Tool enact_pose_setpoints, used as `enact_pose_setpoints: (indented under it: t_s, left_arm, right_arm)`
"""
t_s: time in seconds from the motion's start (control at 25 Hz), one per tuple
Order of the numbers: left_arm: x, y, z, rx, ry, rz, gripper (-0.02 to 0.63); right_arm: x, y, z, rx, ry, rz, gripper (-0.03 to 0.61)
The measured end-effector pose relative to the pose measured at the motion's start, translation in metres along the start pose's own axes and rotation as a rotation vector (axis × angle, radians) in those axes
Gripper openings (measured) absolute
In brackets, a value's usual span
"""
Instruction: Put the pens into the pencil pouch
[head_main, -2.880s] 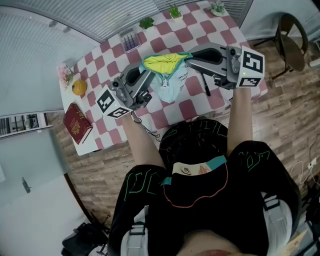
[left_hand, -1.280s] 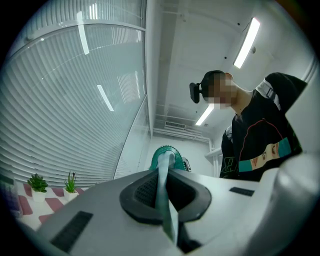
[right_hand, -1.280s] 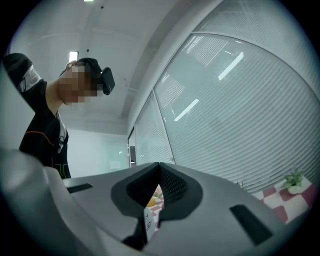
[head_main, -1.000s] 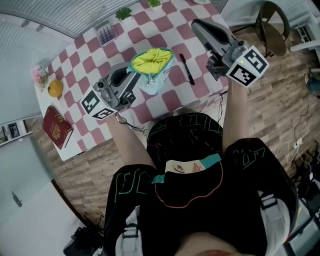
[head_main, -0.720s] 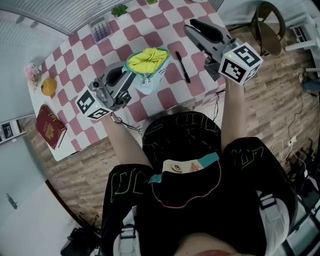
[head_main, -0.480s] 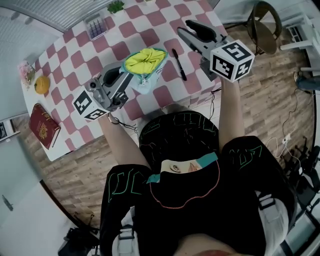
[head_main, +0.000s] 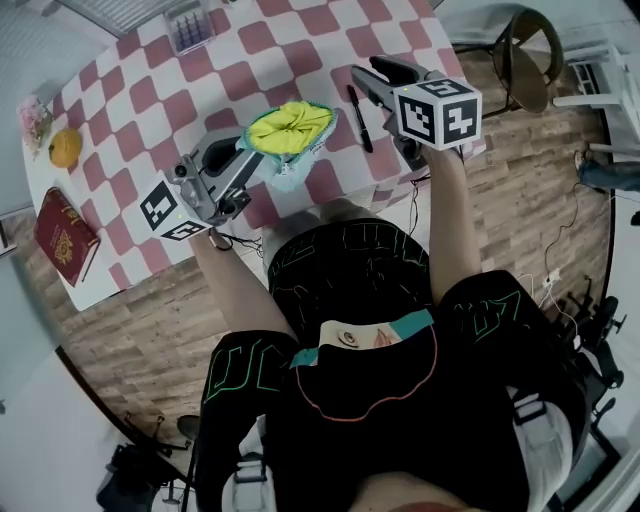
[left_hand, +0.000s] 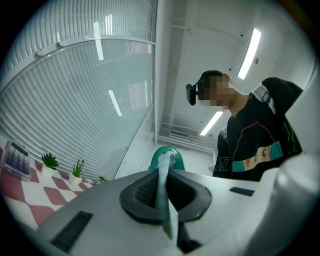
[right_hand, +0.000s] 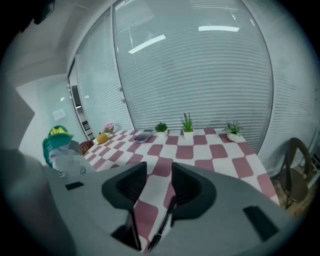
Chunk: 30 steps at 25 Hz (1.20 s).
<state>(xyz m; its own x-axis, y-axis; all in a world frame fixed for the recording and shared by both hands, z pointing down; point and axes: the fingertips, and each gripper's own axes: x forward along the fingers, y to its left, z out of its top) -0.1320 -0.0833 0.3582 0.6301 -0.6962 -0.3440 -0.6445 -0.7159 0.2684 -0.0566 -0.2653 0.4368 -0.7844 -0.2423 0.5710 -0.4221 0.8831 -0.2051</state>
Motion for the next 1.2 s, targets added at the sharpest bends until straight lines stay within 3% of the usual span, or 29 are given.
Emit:
enact_pose_setpoints:
  t_s: [0.68, 1.2]
  left_arm:
    - [-0.003, 0.000, -0.026, -0.059, 0.059, -0.030, -0.002]
    - [-0.001, 0.003, -0.034, -0.079, 0.099, -0.034, -0.002]
  right_arm:
    - [0.059, -0.025, -0.083, 0.112, 0.287, -0.087, 0.160]
    - [0.080, -0.042, -0.112, 0.146, 0.452, -0.114, 0.138]
